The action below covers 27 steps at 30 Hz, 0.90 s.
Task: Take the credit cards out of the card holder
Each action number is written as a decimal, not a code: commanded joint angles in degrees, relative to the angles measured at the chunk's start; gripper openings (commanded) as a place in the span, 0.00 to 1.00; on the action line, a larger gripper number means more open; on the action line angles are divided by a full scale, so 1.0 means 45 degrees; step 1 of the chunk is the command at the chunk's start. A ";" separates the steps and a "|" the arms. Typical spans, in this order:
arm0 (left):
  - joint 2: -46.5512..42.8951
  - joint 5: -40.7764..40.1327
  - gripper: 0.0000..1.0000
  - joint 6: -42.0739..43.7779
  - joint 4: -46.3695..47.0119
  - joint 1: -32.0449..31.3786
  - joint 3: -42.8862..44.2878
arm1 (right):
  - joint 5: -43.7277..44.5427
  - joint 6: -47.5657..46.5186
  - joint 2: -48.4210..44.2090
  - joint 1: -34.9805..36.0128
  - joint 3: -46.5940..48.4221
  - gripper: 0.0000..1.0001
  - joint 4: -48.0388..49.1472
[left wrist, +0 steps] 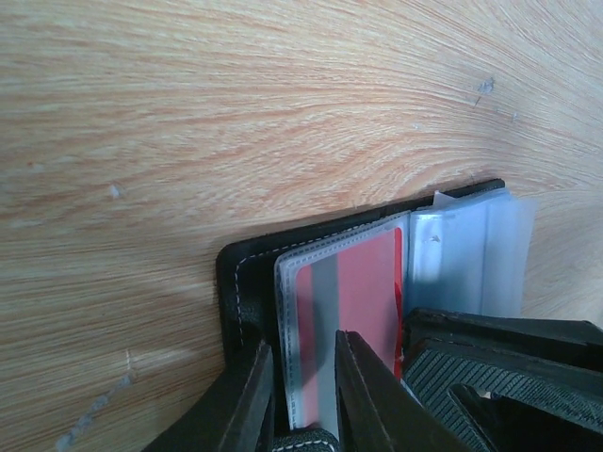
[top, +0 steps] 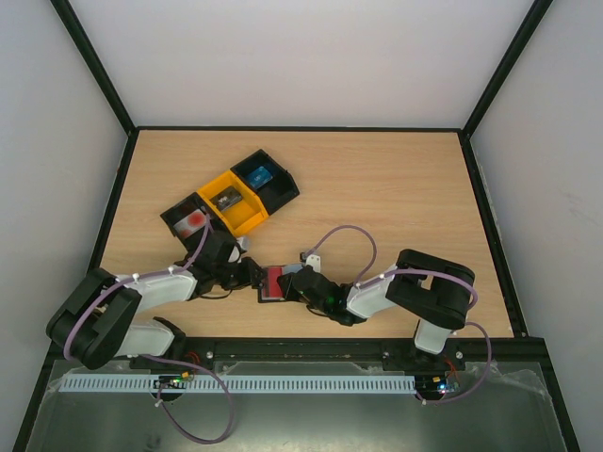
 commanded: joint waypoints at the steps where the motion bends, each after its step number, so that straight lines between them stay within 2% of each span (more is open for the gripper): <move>1: -0.0240 0.0200 0.23 -0.0059 -0.0502 -0.0033 0.0007 | 0.0528 0.0255 0.0082 -0.0090 0.0099 0.17 -0.0719; 4: -0.0750 0.0235 0.33 -0.0174 -0.0710 -0.0037 0.0254 | 0.0550 0.0283 0.0043 -0.0092 0.0048 0.17 -0.0701; 6: -0.0906 0.0197 0.33 -0.0222 -0.0760 -0.0039 0.0373 | 0.0539 0.0265 0.0053 -0.0095 0.0013 0.17 -0.0674; 22: 0.0761 0.0202 0.16 -0.0078 0.0314 -0.0039 0.0039 | 0.0562 0.0314 -0.0050 -0.0095 -0.0036 0.17 -0.0703; 27: 0.0810 0.0085 0.11 0.0032 0.0158 -0.0033 -0.0047 | 0.0666 0.0311 -0.0151 -0.0114 0.0016 0.20 -0.0846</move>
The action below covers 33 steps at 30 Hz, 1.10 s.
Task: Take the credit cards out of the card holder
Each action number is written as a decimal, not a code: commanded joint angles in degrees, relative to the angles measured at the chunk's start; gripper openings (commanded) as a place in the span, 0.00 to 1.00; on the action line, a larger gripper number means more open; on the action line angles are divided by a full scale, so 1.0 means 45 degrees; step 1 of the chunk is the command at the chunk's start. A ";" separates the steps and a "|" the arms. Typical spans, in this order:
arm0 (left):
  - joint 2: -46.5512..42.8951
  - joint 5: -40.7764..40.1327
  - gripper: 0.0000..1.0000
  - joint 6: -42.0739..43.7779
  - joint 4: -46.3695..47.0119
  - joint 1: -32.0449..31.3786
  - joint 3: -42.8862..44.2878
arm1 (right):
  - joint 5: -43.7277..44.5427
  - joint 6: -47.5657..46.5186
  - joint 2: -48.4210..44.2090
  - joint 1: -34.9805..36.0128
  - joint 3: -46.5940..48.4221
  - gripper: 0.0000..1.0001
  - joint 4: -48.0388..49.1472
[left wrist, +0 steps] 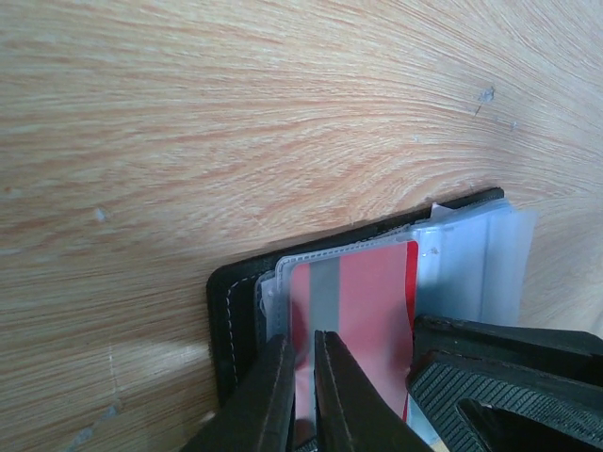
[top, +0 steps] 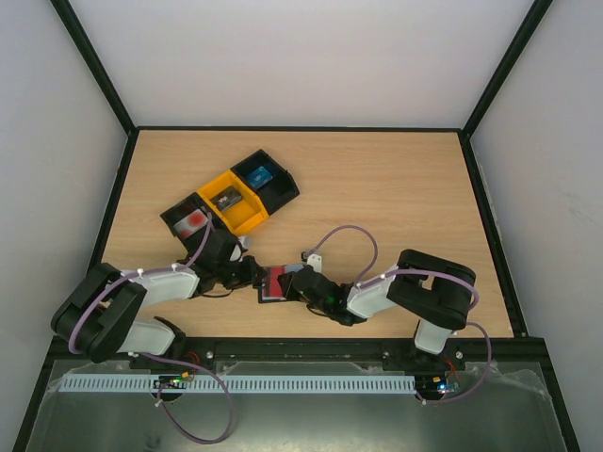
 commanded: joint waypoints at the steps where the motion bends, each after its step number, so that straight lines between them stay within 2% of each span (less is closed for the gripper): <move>1: 0.0293 -0.0010 0.10 0.0181 -0.0211 -0.0031 -0.0224 | 0.0305 0.0136 -0.0061 -0.0112 0.0019 0.20 -0.0688; 13: 0.0155 0.0196 0.09 -0.0080 0.0119 -0.0048 -0.0643 | -0.0646 0.0914 0.0271 -0.0431 -0.0900 0.17 0.2190; 23: 0.0238 0.0256 0.08 -0.0169 0.0313 -0.0065 -0.0729 | -0.1315 0.1321 0.0842 -0.0625 -0.0938 0.17 0.3483; 33: 0.0279 0.0284 0.08 -0.0266 0.0456 -0.0064 -0.0808 | -0.1972 0.2148 0.1394 -0.0961 -0.1570 0.10 0.5842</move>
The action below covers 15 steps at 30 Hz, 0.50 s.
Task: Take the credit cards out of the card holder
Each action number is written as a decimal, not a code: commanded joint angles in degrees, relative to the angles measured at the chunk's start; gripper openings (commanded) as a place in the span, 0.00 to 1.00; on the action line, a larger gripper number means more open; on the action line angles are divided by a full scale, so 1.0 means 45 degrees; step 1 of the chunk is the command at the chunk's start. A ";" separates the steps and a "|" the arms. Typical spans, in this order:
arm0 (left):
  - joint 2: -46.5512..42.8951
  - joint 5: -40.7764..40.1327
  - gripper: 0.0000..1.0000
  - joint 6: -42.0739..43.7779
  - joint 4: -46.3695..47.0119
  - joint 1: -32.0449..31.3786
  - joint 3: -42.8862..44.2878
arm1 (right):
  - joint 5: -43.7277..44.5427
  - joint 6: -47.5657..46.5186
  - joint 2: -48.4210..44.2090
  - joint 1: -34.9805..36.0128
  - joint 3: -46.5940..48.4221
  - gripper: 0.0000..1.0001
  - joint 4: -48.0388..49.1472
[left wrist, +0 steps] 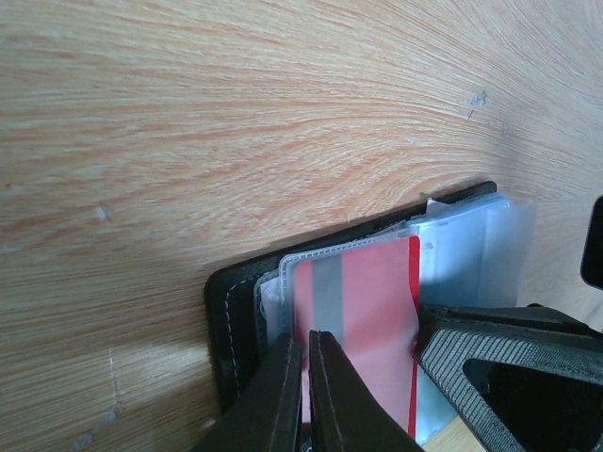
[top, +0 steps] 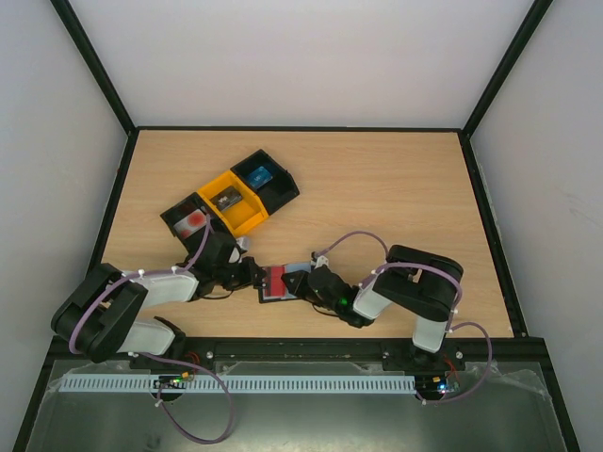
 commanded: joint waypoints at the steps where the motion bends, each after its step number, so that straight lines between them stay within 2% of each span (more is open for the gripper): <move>1: 0.0241 0.0176 0.08 -0.0017 -0.0547 -0.0073 -0.0320 | -0.0536 0.0610 0.0539 -0.0151 -0.0126 0.10 0.1860; 9: 0.0253 0.0158 0.08 -0.0014 -0.0565 -0.0082 -0.0373 | -0.0792 0.0821 0.0839 -0.0213 -0.0200 0.10 0.2527; 15: 0.0188 0.0214 0.08 -0.0051 -0.0525 -0.0081 -0.0389 | -0.0847 0.0860 0.0845 -0.0216 -0.0313 0.02 0.2796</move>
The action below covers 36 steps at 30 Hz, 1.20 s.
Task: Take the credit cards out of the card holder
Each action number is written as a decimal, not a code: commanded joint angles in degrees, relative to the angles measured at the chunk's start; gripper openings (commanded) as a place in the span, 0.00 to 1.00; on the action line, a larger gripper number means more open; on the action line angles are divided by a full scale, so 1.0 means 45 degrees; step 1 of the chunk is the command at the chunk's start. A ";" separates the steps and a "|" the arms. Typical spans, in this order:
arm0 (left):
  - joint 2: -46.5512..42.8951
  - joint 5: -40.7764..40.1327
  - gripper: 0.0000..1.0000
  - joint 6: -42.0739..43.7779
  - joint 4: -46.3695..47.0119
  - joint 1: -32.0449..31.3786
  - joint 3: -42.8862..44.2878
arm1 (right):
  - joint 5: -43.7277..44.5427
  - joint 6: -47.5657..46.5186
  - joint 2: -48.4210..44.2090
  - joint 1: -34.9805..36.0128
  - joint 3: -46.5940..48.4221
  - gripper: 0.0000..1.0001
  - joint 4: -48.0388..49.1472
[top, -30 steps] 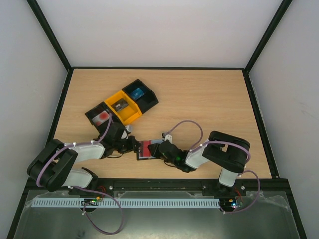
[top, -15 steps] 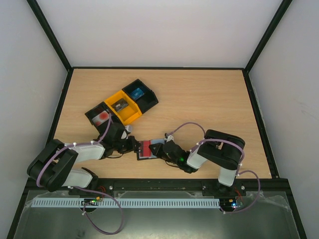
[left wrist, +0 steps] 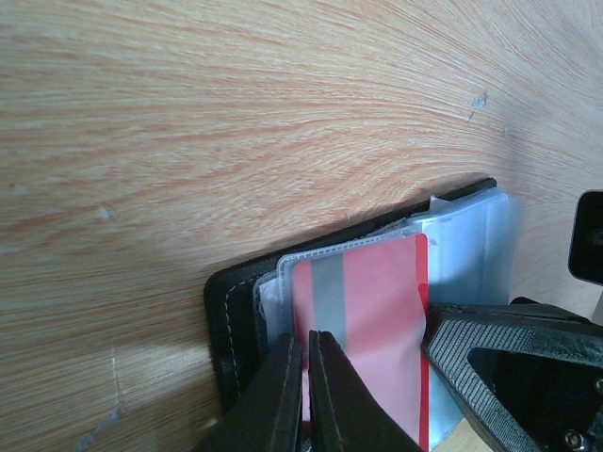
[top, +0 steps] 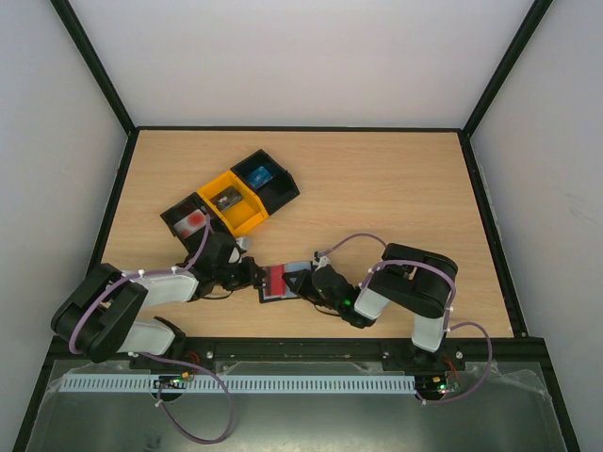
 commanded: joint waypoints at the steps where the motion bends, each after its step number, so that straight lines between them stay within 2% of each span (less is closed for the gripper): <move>1: 0.0193 0.0245 0.08 -0.0010 -0.0546 -0.0083 -0.0344 | -0.0292 0.0161 0.0249 0.0022 0.0054 0.02 0.1209; 29: 0.0646 -0.0048 0.08 0.0302 -0.0790 0.0053 -0.0196 | 0.0294 0.0355 -0.0467 -0.0414 -0.1613 0.02 0.1731; 32: 0.0680 -0.0009 0.08 0.0302 -0.0800 0.0059 -0.0143 | -0.0111 0.0183 -0.0474 -0.0412 -0.1271 0.02 0.1424; 36: 0.0670 0.0012 0.08 0.0285 -0.0790 0.0054 -0.0149 | -0.0685 0.0116 -0.0170 -0.0426 -0.0525 0.08 0.0679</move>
